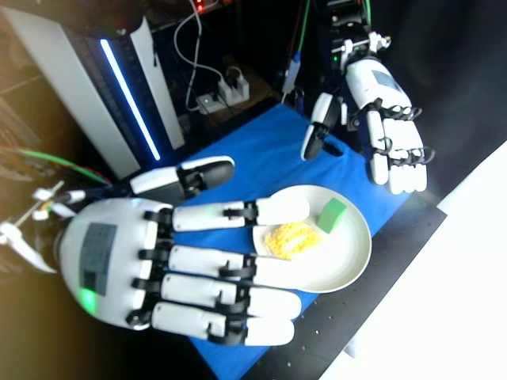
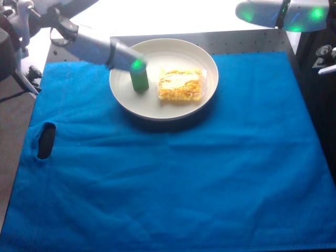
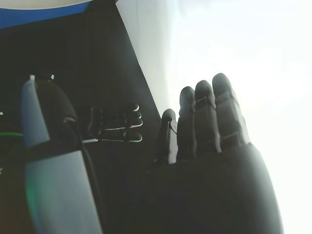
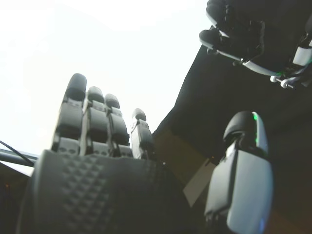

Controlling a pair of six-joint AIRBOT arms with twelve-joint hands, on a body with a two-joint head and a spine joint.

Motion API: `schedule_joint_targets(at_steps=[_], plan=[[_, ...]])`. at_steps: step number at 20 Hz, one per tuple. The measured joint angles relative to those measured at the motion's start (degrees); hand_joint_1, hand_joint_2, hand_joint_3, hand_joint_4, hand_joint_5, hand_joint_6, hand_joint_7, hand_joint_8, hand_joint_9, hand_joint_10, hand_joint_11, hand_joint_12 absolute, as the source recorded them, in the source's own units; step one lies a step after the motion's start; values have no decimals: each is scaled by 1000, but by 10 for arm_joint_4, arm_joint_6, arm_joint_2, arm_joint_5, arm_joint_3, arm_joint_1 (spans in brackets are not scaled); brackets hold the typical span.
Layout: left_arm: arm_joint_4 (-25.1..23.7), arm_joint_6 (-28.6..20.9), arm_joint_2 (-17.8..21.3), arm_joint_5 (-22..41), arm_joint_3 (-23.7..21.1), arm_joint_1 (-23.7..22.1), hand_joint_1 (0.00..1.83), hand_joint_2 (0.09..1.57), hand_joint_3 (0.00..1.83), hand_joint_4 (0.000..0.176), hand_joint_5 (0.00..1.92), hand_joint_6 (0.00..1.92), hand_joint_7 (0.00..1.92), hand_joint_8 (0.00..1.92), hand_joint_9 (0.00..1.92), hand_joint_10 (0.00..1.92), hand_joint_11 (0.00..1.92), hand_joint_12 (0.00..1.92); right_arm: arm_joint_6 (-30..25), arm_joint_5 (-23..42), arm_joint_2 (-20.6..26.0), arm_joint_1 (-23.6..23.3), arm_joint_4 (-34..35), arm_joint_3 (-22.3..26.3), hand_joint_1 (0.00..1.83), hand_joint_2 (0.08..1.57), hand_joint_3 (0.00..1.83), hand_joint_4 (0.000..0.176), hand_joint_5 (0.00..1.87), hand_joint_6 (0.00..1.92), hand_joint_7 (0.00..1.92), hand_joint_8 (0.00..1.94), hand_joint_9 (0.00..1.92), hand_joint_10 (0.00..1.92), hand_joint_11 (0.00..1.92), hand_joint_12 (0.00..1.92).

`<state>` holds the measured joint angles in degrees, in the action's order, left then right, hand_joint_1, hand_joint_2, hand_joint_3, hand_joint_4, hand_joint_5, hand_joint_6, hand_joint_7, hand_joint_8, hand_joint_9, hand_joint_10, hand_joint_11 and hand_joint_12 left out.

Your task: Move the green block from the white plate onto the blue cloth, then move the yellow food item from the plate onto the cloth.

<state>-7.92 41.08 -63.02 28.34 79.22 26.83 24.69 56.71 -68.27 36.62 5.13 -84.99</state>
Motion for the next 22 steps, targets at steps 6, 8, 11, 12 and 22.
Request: schedule_joint_targets(at_steps=[6,8,11,12,22], plan=[[-101,-105,-18,-39,42,-28,851,895,4,0,373,7,469,11,479,16,261,525,0,0,-5,0,-7,0,510,793,1,64,130,0,54,0,101,1,31,525],[-130,-105,-18,-62,44,-46,898,902,2,0,385,1,460,2,486,3,368,491,0,0,-6,0,-9,0,528,798,0,70,133,1,52,0,119,6,43,512],[-165,-106,-22,-95,49,-57,1005,896,0,0,389,0,512,0,660,1,698,274,0,0,-8,0,-11,0,501,797,0,78,123,0,63,8,123,7,18,501],[-169,-106,-25,-106,50,-58,1011,913,6,0,401,4,503,0,636,0,702,252,0,0,-10,0,-11,0,493,798,0,75,125,1,64,7,111,1,10,501],[-265,-107,-70,-192,73,-86,911,773,0,0,408,0,526,0,579,1,422,391,0,0,-16,0,-17,0,508,802,0,81,139,0,64,0,108,0,0,580]])
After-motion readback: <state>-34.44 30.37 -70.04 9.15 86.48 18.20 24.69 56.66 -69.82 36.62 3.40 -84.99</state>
